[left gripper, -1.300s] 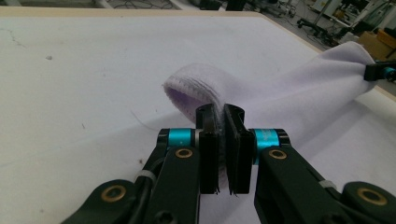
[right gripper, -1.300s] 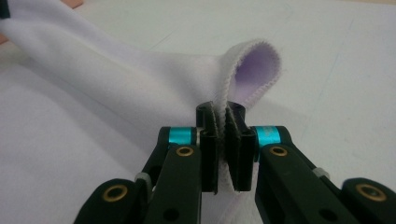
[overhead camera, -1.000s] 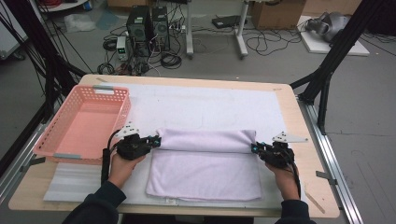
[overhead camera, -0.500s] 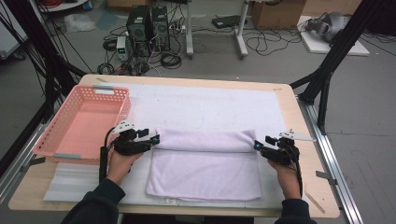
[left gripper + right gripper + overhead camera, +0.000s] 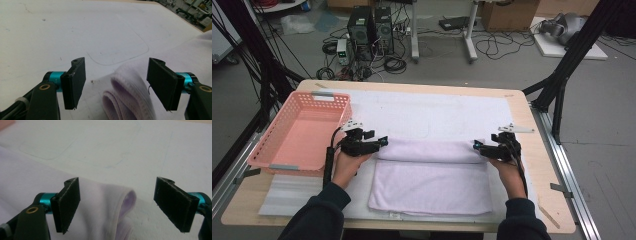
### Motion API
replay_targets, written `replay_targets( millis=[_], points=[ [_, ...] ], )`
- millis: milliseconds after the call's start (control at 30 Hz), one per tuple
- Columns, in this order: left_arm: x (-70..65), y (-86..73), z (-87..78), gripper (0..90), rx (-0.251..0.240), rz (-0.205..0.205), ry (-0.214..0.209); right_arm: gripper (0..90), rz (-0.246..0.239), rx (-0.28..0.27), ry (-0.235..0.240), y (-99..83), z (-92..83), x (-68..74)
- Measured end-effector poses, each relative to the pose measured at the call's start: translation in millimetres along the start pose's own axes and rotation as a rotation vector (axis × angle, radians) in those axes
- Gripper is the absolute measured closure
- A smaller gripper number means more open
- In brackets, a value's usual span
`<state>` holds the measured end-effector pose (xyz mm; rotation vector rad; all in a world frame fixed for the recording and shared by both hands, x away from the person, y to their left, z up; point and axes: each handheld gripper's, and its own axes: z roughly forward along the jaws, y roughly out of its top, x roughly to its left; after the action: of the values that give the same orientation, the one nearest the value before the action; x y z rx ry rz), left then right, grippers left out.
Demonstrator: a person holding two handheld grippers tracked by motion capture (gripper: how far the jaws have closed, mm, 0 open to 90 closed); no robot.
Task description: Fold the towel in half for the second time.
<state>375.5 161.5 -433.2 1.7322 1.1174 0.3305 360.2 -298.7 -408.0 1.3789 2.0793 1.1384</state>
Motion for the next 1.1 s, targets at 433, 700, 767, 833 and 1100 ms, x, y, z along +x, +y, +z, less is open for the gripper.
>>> replay_targets(
  millis=[433, 700, 767, 833, 1100],
  points=[
    [-0.7, 1.0, 5.6, 82.8, 0.01, 0.04, -0.073, 82.2, -0.037, 0.083, 0.035, 4.7, 16.1, -2.8],
    [-16.1, -3.0, -20.3, 85.3, -0.06, 0.089, -0.135, 82.3, -0.054, -0.036, 0.076, -8.6, -15.1, 0.0],
    [-19.7, -5.8, -27.9, 85.3, -0.076, 0.1, -0.15, 82.3, -0.06, -0.071, 0.092, -12.6, -25.0, 3.6],
    [-22.7, -9.9, -35.1, 85.3, -0.086, 0.108, -0.165, 82.3, -0.068, -0.111, 0.11, -17.8, -34.3, 6.3],
    [-31.1, -30.5, -54.9, 85.2, -0.096, 0.11, -0.205, 82.1, -0.108, -0.176, 0.162, -47.3, -58.7, 19.0]
  ],
)
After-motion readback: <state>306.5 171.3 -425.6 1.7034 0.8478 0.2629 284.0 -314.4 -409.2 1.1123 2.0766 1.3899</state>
